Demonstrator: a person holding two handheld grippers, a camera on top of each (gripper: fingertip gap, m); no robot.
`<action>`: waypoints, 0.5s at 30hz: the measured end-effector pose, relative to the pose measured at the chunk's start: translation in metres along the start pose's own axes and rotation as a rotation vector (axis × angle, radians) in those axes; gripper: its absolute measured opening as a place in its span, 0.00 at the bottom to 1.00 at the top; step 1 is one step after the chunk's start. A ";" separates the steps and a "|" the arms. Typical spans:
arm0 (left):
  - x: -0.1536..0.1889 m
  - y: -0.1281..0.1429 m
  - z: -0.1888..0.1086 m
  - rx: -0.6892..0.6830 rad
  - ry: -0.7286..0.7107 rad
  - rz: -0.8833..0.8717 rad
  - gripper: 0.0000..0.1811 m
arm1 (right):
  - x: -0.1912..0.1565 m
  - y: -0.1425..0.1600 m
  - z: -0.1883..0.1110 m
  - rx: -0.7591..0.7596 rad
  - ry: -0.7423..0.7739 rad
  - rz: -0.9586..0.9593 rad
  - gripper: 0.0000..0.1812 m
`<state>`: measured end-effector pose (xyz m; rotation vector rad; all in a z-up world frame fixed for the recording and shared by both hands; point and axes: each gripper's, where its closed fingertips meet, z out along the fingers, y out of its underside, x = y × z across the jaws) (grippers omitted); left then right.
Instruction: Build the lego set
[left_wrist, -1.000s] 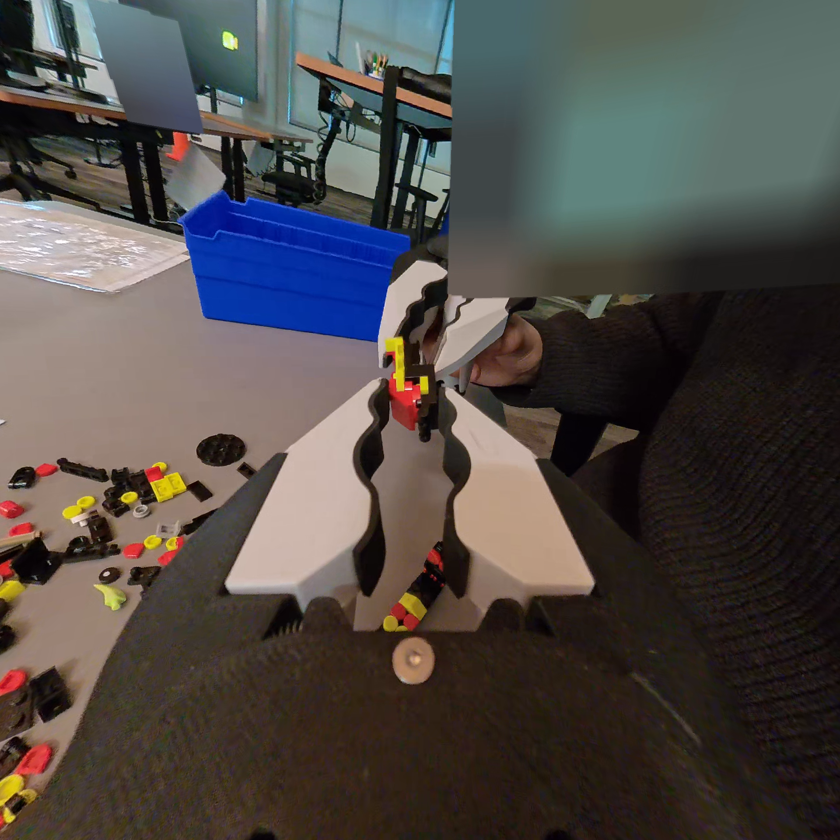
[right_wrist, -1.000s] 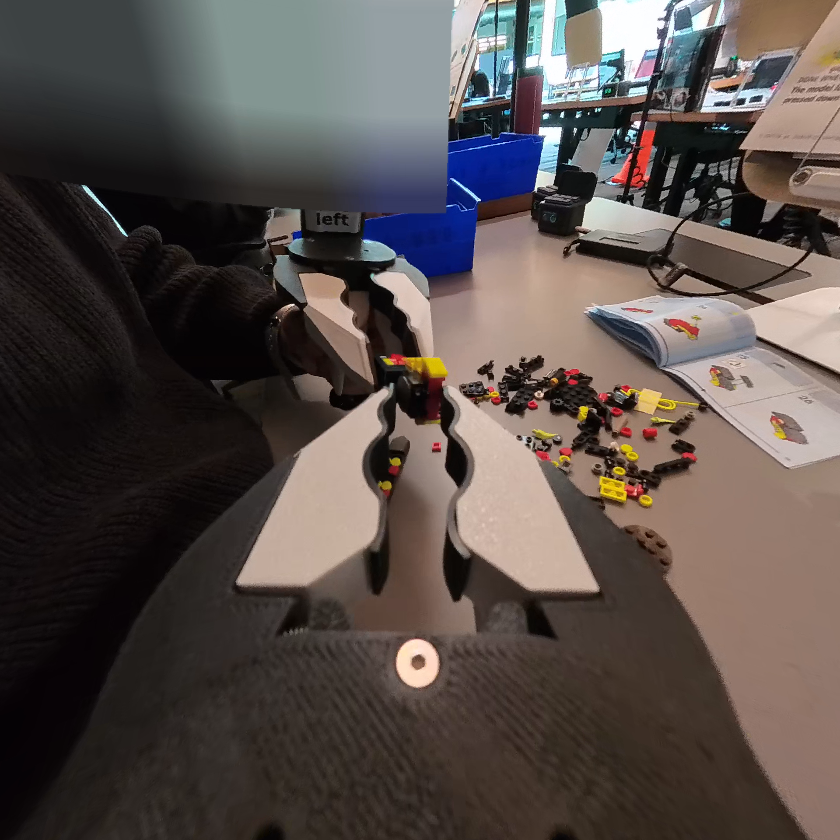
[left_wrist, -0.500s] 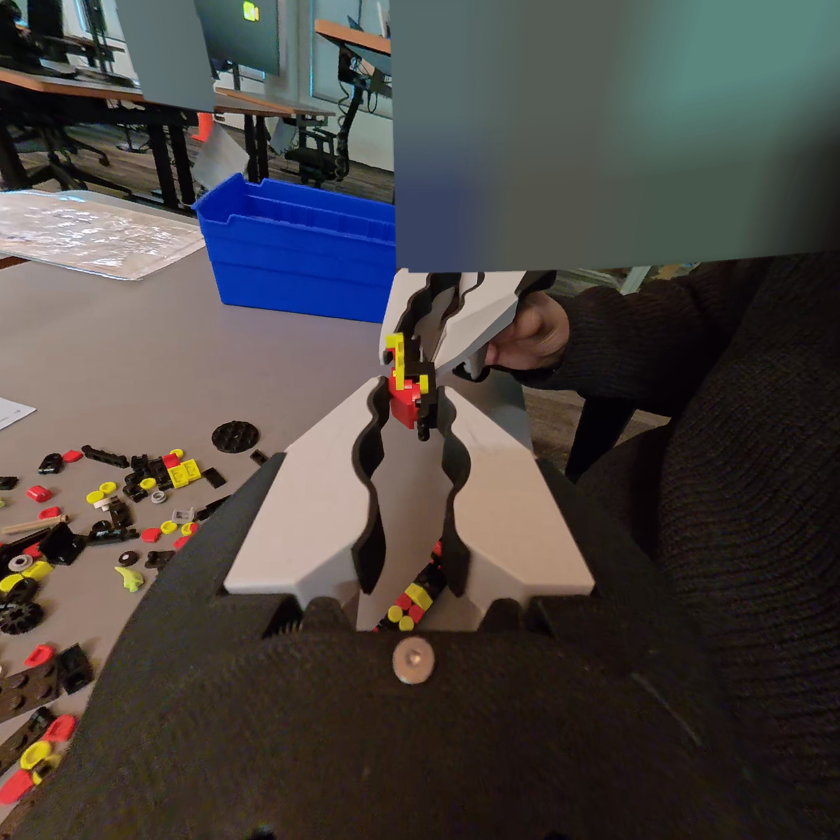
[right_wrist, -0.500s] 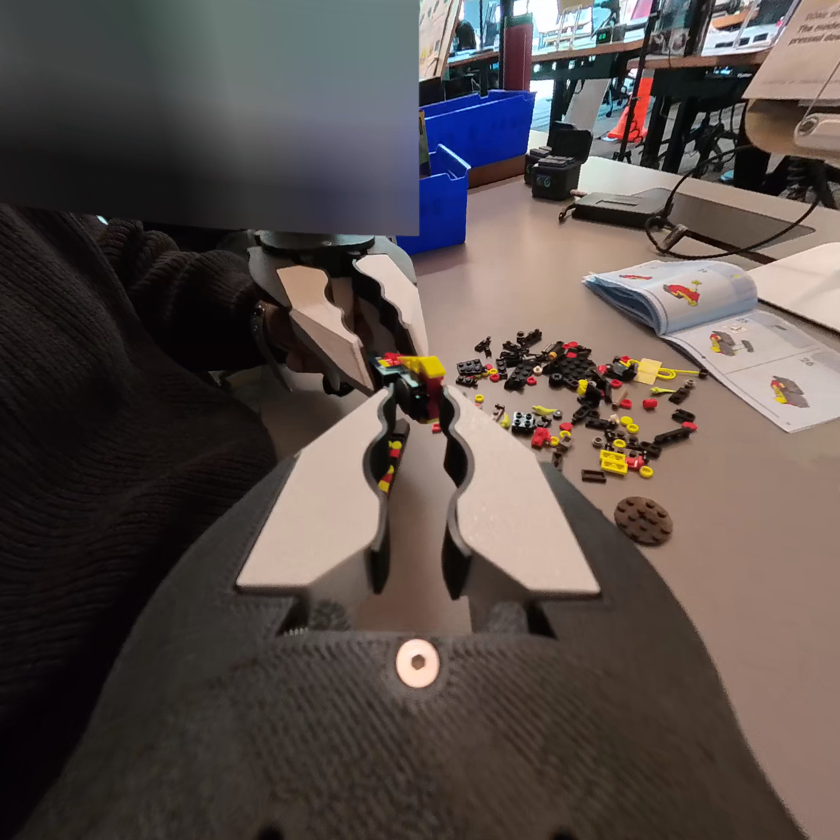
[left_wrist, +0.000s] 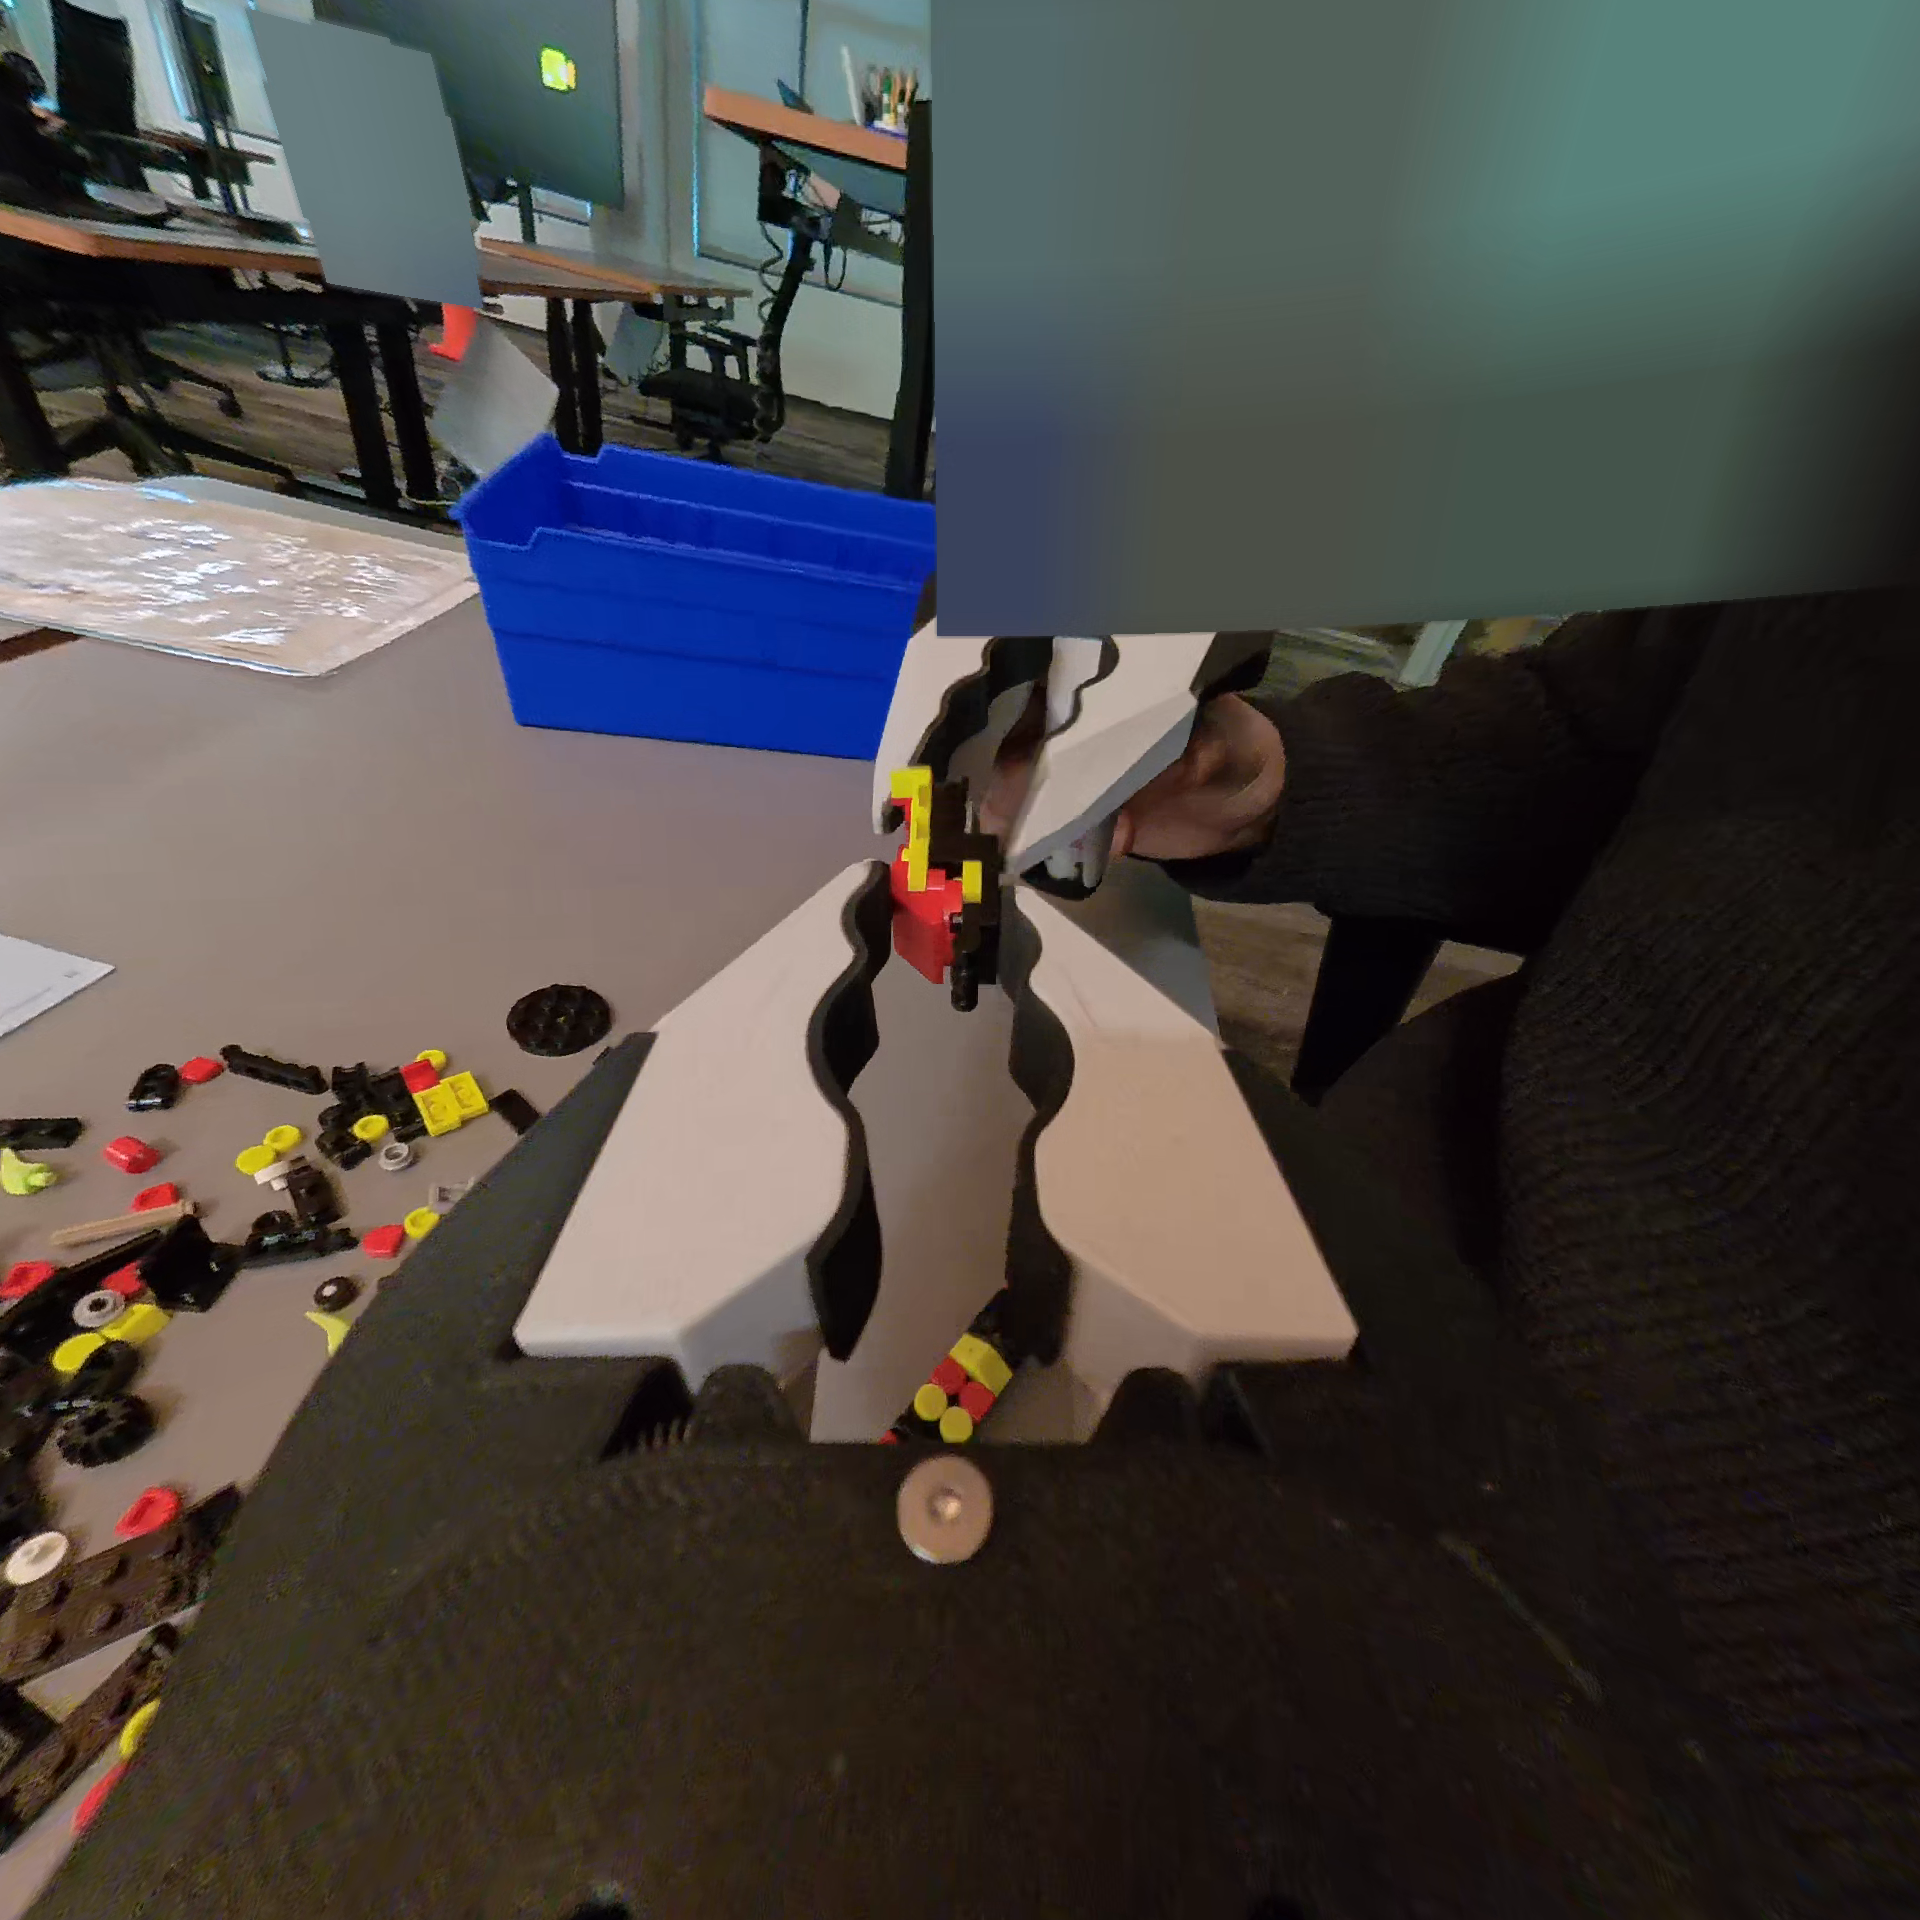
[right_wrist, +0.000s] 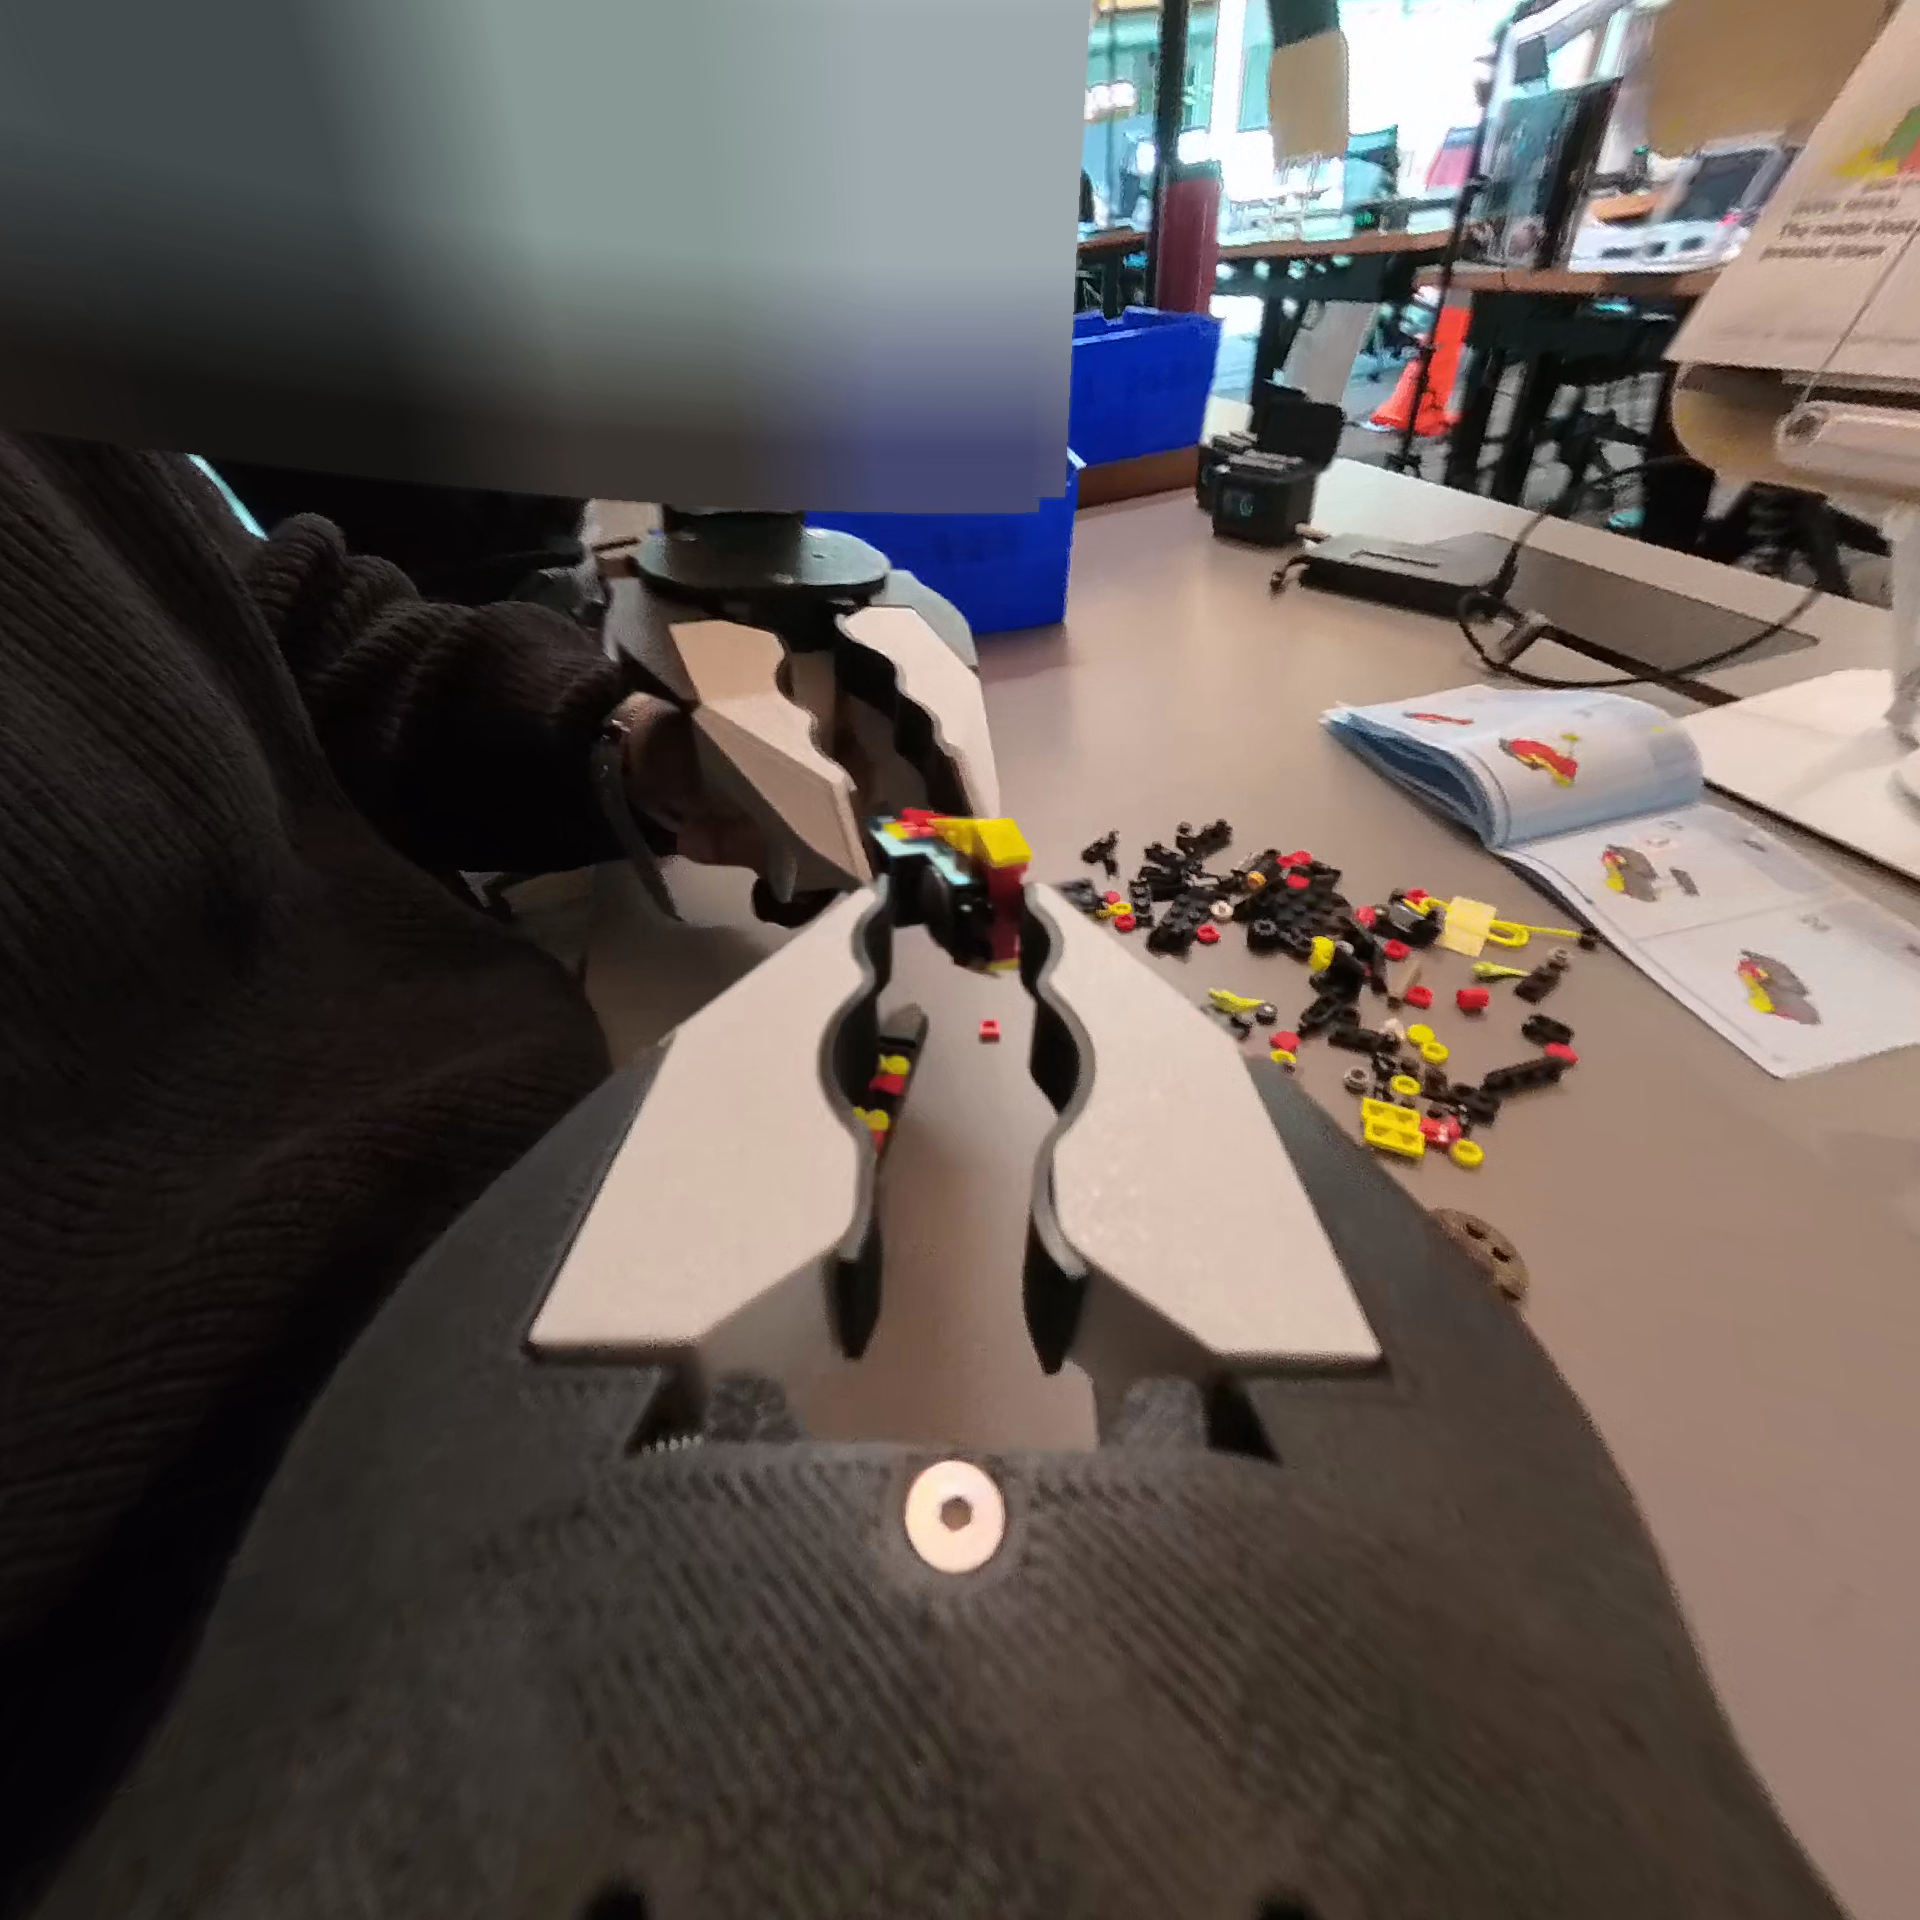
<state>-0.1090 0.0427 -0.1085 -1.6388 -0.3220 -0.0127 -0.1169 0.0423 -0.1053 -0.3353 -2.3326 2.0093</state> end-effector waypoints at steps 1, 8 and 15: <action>0.000 0.001 -0.001 -0.002 0.006 0.009 0.10 | -0.002 0.000 0.000 0.010 -0.026 0.015 0.14; 0.009 0.007 0.000 -0.028 0.062 0.053 0.10 | -0.008 0.002 -0.006 0.031 -0.136 0.083 0.08; 0.011 0.009 0.001 -0.031 0.072 0.058 0.09 | -0.010 0.004 -0.007 0.023 -0.152 0.059 0.08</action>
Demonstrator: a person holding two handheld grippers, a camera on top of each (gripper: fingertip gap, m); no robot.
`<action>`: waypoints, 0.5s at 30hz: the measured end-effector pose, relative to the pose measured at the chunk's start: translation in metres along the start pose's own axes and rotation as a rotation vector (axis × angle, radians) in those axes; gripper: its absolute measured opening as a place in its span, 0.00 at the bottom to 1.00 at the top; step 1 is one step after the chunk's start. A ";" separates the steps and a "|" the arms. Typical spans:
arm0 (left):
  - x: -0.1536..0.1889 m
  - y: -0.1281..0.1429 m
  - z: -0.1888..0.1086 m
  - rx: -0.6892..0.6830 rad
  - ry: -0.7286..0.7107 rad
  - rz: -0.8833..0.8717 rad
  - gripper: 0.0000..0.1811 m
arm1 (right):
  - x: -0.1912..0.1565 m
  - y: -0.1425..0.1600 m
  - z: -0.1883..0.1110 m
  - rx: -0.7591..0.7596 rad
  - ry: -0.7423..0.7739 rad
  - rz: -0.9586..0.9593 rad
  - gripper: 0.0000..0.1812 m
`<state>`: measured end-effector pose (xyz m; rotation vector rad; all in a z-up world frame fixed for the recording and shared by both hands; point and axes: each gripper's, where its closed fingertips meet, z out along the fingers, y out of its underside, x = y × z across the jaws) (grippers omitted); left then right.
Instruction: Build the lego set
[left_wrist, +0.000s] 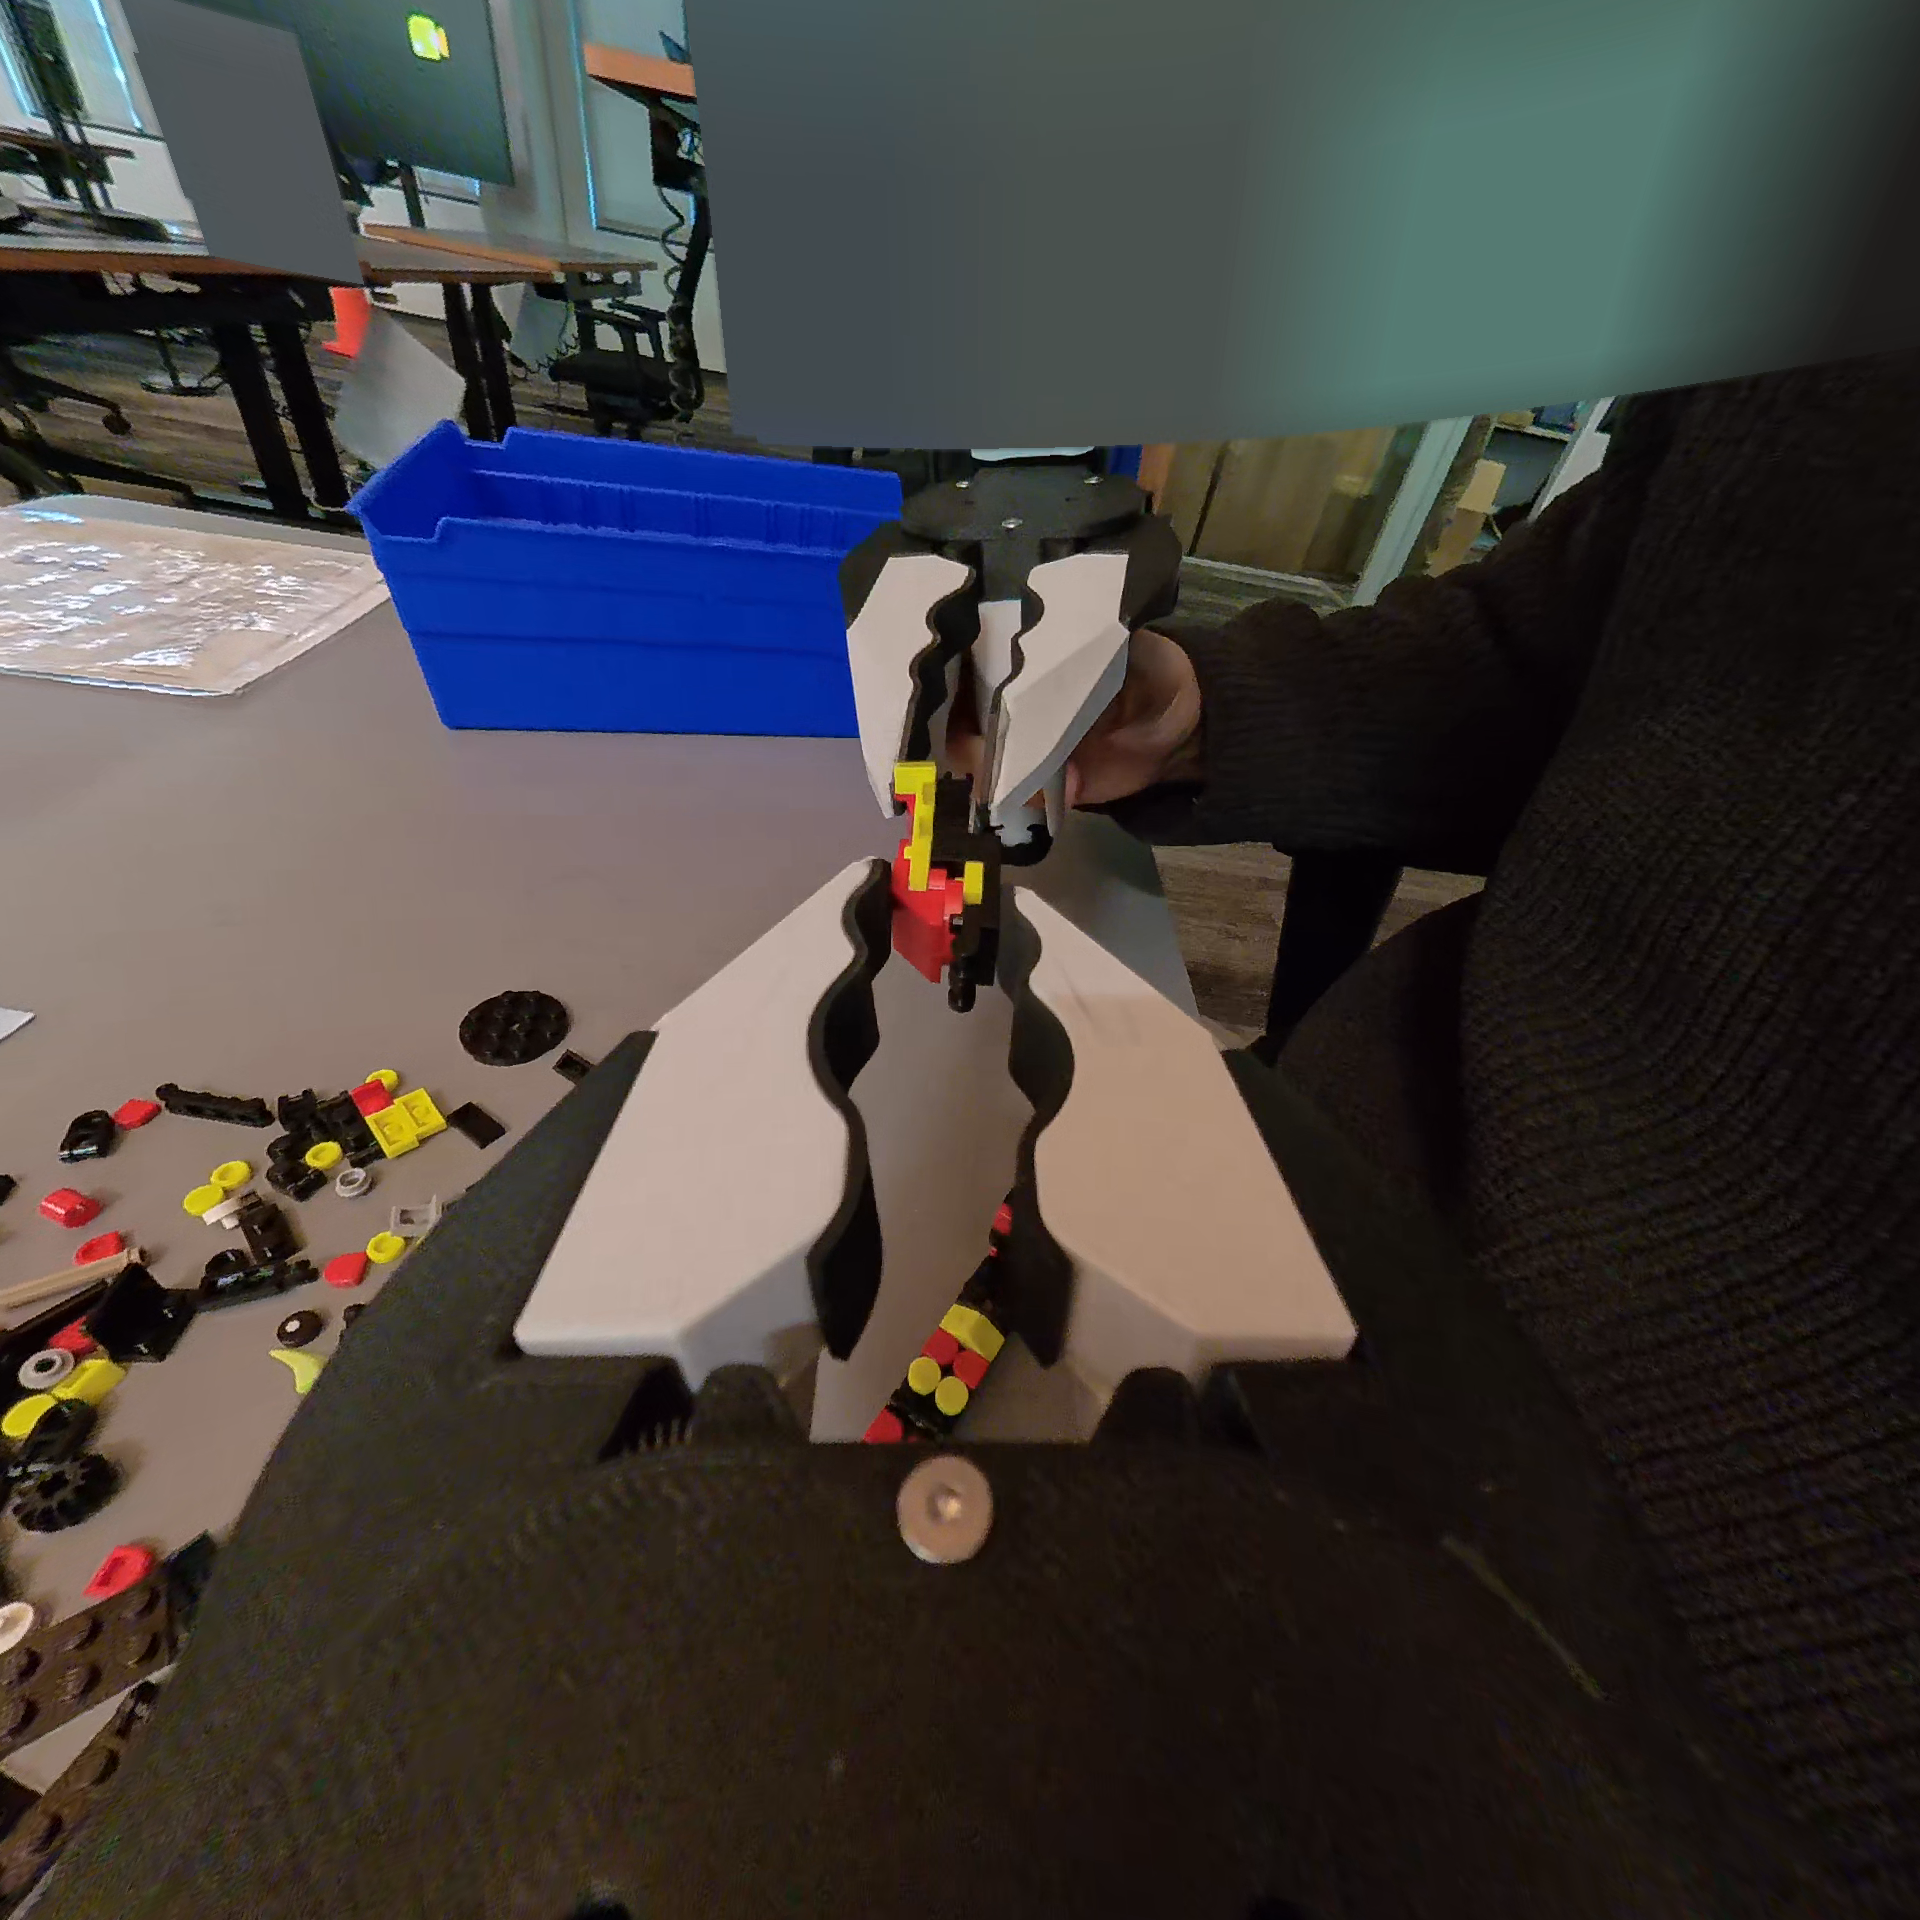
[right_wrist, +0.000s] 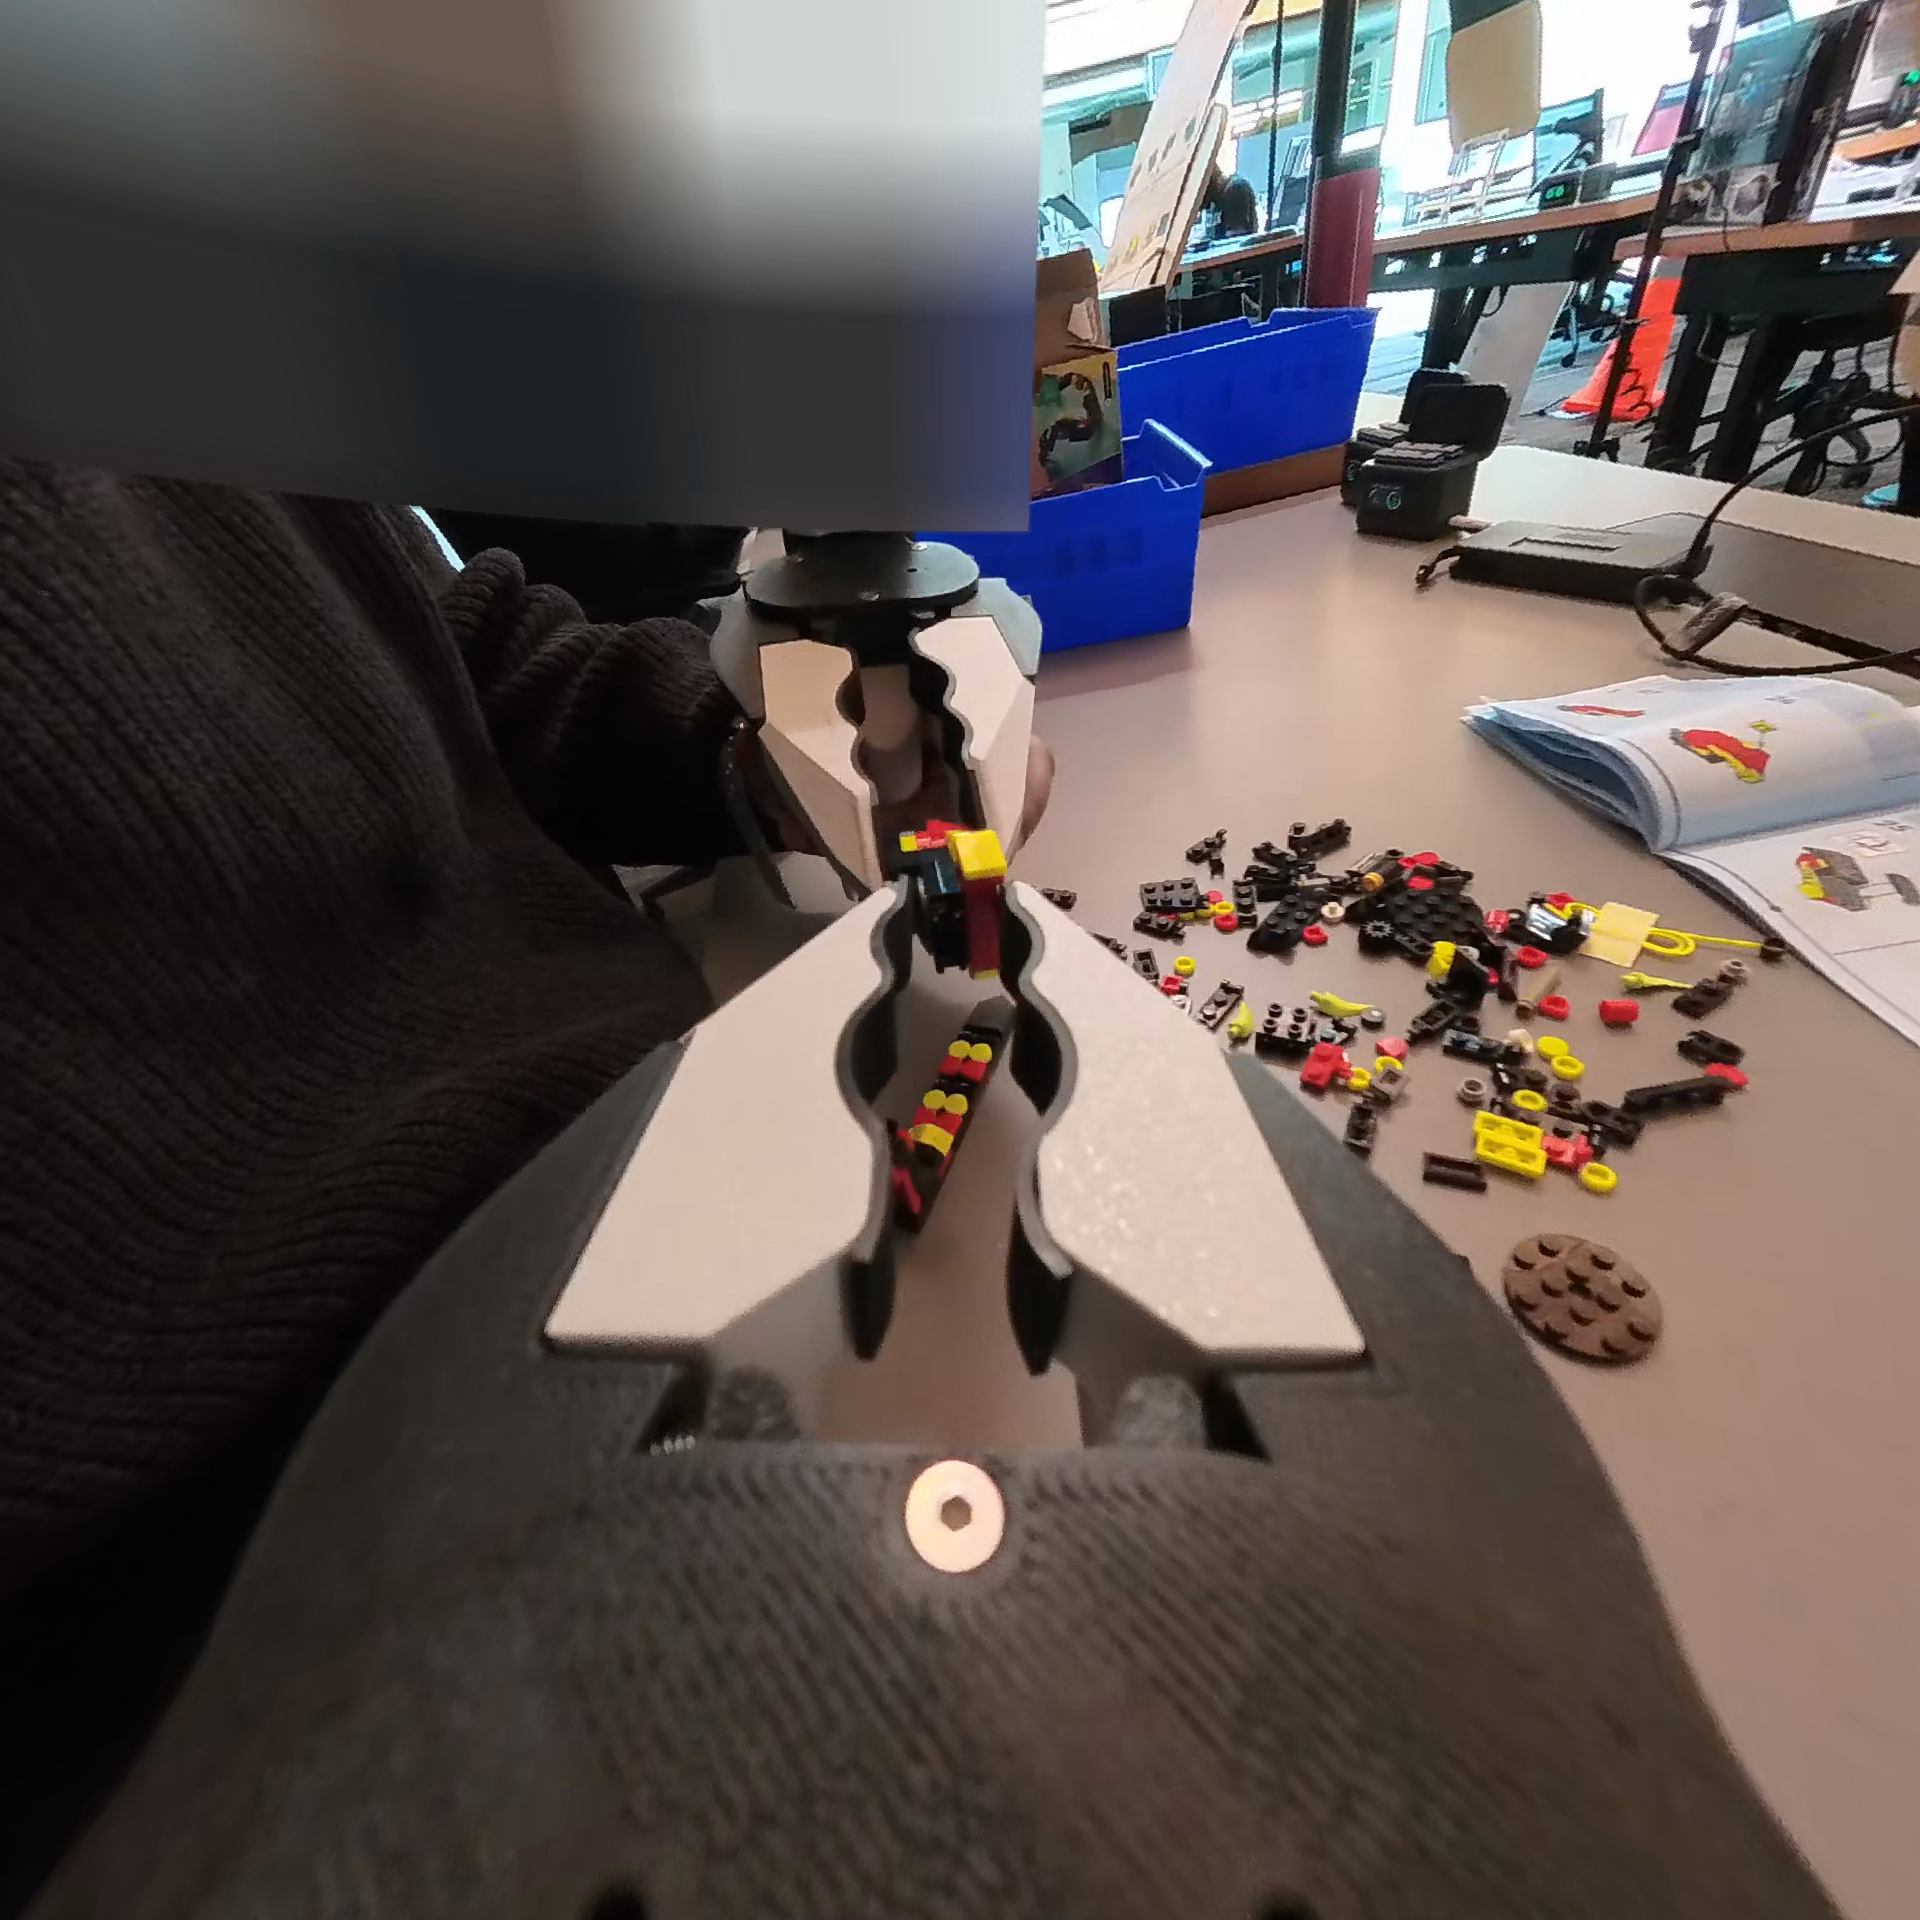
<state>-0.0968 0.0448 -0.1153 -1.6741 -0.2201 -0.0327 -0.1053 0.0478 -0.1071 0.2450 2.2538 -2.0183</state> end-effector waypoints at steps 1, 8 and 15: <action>0.000 0.000 0.000 0.000 -0.001 0.003 0.10 | 0.000 0.000 0.000 0.001 -0.003 -0.005 0.08; 0.001 0.001 0.002 0.001 -0.006 0.000 0.09 | -0.002 -0.002 -0.001 0.001 -0.003 -0.033 0.07; 0.003 0.001 0.003 -0.001 0.000 0.002 0.09 | -0.004 -0.003 -0.001 -0.008 -0.010 -0.067 0.07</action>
